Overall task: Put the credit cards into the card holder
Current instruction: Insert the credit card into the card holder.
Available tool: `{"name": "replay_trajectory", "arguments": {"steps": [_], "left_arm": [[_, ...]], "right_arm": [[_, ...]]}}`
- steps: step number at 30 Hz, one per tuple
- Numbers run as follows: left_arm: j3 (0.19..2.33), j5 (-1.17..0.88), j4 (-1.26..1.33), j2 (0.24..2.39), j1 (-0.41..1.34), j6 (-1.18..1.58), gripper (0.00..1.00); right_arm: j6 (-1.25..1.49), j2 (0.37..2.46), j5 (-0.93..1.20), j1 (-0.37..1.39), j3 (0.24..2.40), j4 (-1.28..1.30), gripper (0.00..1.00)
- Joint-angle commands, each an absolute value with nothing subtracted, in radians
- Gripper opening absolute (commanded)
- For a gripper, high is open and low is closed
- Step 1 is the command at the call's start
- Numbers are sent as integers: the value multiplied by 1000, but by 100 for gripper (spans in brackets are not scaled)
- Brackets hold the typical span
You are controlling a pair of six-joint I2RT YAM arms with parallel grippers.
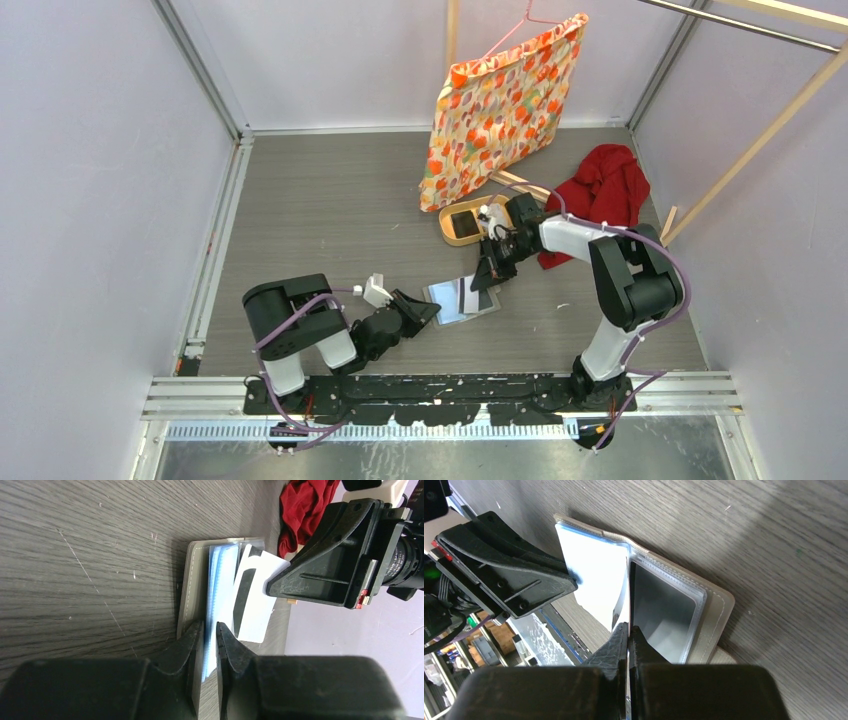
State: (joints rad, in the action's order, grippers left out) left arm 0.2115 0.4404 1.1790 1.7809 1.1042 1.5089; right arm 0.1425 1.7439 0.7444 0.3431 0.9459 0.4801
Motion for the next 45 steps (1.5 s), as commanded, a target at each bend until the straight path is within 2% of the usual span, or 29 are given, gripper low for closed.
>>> {"name": "replay_trajectory", "arguments": {"steps": [1, 15, 33, 39, 45], "left_arm": [[183, 428, 1145, 1806, 1103, 1488, 18], [187, 358, 1152, 1817, 1077, 1476, 25], [202, 278, 1237, 1913, 1051, 1482, 20], [207, 272, 1250, 1932, 1049, 1486, 20], [195, 282, 1257, 1947, 1048, 1495, 19]], "right_arm": [[93, 1730, 714, 348, 993, 523, 3], [21, 1833, 778, 370, 1064, 630, 4], [87, 1918, 778, 386, 1120, 609, 4], [75, 1926, 758, 400, 1151, 625, 10], [7, 1901, 693, 414, 1193, 696, 24]]}}
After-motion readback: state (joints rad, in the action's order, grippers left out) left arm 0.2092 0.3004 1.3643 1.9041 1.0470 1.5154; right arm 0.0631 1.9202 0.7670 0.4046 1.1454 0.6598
